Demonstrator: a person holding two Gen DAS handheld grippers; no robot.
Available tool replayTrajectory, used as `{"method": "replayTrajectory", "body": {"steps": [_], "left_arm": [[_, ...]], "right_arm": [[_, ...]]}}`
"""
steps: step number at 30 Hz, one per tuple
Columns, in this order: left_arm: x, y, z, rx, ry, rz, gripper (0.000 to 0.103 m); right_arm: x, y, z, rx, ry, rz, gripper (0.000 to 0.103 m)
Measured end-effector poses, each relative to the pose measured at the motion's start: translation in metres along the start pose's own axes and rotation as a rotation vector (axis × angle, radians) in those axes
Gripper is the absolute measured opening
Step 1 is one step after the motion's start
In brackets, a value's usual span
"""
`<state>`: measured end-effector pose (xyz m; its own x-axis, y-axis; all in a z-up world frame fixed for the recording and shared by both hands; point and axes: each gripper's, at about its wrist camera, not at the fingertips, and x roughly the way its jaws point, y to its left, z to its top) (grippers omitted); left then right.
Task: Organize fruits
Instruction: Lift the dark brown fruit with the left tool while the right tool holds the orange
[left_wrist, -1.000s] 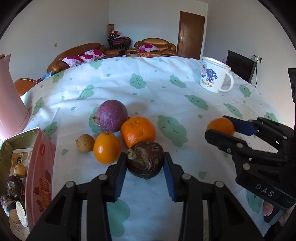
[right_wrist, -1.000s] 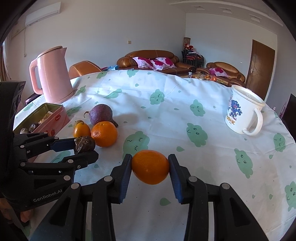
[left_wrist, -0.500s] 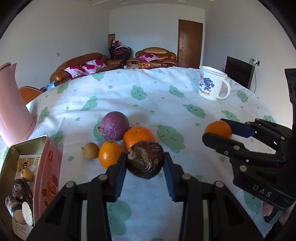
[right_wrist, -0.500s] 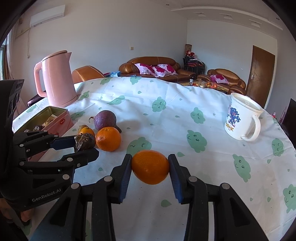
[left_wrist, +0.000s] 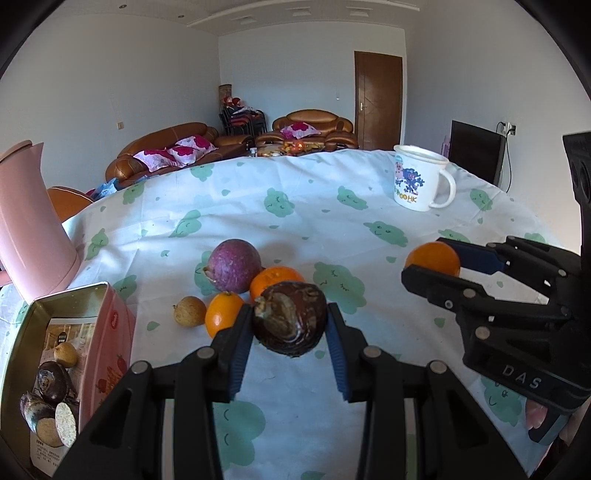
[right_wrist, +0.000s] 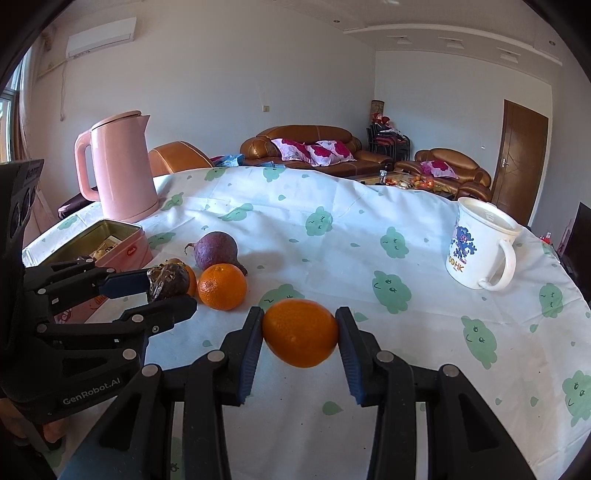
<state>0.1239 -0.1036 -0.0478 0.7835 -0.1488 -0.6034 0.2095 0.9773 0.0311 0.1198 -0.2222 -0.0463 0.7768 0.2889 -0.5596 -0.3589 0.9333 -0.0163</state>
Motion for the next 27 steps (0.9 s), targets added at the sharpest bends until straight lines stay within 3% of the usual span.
{"method": "replayTrajectory", "body": {"steps": [27], "left_arm": [[-0.018,-0.003,-0.003,0.013,-0.083,0.024,0.040]], "right_arm": [[-0.014,0.002,-0.002,-0.008,-0.084,0.010,0.042]]}}
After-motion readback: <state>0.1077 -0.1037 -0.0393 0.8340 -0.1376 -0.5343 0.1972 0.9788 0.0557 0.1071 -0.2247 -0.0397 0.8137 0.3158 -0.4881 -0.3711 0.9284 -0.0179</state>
